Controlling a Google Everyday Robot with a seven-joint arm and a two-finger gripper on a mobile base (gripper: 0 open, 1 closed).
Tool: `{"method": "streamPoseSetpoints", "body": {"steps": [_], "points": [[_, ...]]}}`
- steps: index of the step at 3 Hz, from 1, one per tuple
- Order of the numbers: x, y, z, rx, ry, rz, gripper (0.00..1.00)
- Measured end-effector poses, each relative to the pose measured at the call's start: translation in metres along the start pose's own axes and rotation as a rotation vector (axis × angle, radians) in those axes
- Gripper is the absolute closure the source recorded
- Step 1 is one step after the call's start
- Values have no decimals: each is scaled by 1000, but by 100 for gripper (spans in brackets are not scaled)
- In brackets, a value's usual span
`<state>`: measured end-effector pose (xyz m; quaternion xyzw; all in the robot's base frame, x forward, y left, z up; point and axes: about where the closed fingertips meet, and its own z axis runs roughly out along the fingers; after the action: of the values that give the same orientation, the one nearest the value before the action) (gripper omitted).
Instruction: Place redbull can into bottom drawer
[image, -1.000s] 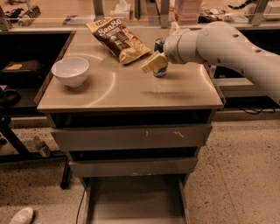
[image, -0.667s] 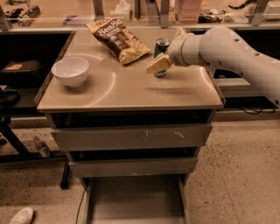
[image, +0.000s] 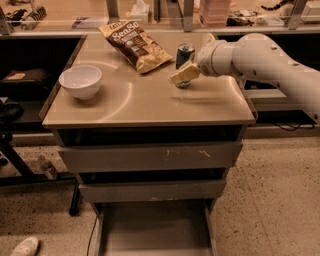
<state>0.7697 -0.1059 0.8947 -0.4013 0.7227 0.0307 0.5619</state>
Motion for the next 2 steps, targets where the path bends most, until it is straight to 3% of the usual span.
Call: {"method": "streamPoseSetpoints", "body": {"steps": [2], "points": [[0,0,0,0,0,0,42]]}}
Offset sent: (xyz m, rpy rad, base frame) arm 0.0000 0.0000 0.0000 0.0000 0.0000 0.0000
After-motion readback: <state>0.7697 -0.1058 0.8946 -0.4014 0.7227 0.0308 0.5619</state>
